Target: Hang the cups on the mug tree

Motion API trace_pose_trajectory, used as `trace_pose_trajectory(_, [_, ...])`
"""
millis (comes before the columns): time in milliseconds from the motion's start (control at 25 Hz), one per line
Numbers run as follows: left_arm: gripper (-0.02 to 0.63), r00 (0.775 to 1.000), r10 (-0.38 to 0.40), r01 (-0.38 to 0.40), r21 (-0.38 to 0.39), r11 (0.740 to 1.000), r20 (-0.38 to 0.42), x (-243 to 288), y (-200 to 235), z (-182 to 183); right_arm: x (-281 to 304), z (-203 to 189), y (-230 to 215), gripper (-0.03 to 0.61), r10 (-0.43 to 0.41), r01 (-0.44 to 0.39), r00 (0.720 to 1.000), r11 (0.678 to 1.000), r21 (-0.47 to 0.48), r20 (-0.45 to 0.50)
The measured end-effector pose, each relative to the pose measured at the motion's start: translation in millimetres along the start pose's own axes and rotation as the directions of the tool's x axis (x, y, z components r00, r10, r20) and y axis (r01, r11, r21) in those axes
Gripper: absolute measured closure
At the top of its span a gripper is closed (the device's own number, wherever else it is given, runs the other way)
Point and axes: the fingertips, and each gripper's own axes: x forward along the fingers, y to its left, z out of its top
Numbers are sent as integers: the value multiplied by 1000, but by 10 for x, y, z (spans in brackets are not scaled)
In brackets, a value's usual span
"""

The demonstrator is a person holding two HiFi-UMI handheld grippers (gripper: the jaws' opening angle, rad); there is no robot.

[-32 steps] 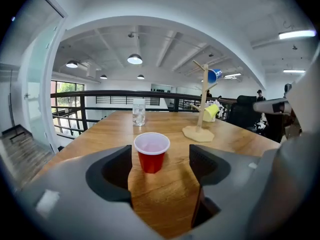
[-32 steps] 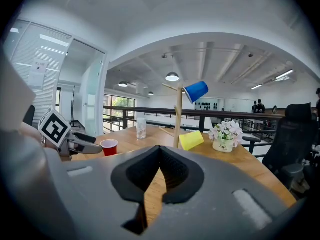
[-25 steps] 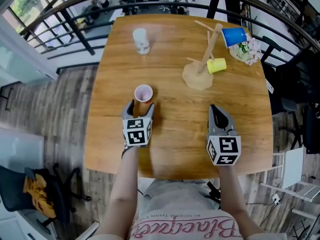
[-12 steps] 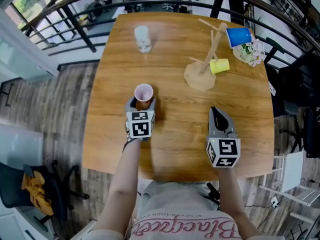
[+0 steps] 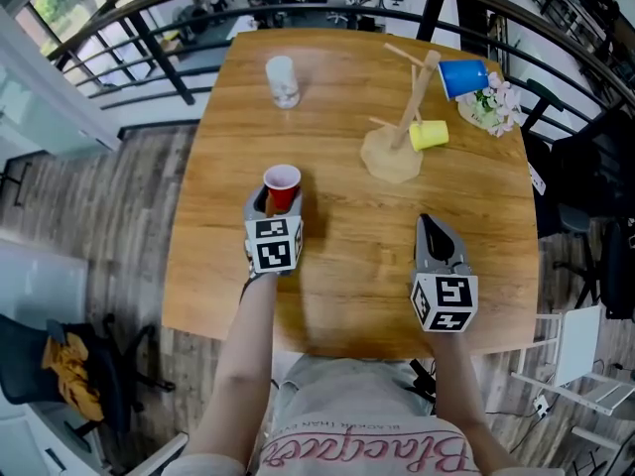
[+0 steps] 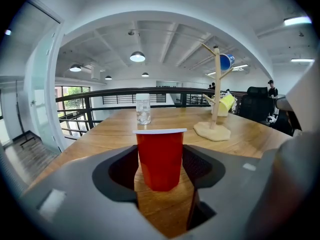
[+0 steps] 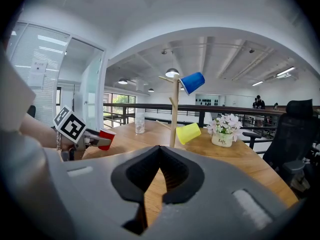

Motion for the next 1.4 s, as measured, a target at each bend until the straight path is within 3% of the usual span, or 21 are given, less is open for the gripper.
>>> trace_pose_trajectory(840, [333, 989, 65, -70, 34, 997, 133, -629, 48, 919, -185, 806, -166, 577, 36, -34, 994, 999, -22, 106])
trace_pose_trajectory(1400, [331, 967, 37, -72, 129, 989, 253, -721, -91, 1746, -222, 1087, -356, 577, -8, 6, 984, 1000, 13, 177])
